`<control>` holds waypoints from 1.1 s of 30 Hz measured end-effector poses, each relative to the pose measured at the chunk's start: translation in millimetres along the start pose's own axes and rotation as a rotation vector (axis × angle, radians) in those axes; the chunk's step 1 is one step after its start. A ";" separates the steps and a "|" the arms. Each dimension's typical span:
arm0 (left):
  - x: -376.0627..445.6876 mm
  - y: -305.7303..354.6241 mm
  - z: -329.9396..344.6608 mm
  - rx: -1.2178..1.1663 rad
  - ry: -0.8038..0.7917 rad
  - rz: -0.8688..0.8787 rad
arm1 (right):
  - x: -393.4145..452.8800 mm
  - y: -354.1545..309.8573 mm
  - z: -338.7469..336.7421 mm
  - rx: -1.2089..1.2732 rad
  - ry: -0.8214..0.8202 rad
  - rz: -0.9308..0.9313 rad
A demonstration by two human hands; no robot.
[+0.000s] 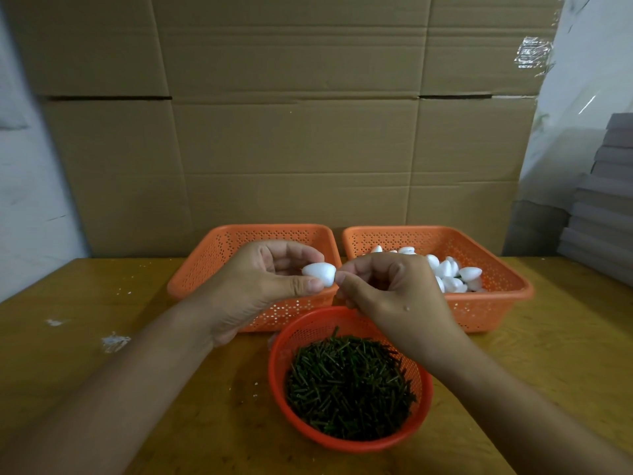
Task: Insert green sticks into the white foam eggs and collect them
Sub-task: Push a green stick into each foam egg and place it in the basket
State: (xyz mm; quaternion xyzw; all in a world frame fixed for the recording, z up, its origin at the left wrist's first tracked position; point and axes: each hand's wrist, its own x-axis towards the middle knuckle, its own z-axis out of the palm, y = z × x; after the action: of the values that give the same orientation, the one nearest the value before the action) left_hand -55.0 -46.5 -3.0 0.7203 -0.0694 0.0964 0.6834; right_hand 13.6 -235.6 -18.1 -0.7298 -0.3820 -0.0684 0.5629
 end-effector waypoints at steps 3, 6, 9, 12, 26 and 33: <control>0.4 -0.9 0.5 0.014 0.004 -0.002 | 0.1 0.3 -0.4 0.013 0.001 0.007; 0.1 -1.4 0.7 0.017 0.007 -0.007 | 0.8 0.8 -1.0 0.018 0.009 0.015; -0.1 -1.3 0.3 0.015 -0.002 -0.011 | 1.2 0.4 -1.0 0.022 0.002 0.019; 0.1 -0.7 1.1 0.015 0.008 -0.013 | 0.8 0.4 -1.4 0.040 0.000 0.014; 0.2 -1.0 0.9 0.011 0.005 -0.015 | 1.3 1.3 -2.4 0.044 -0.009 0.010; -0.9 1.4 0.2 0.001 0.044 -0.003 | 3.5 2.3 -4.4 0.064 -0.018 0.031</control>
State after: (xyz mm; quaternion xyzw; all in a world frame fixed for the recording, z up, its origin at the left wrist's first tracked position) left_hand -56.3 -46.8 -1.9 0.7186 -0.0534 0.1112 0.6844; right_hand 18.9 -238.0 -16.5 -0.7178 -0.3777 -0.0408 0.5835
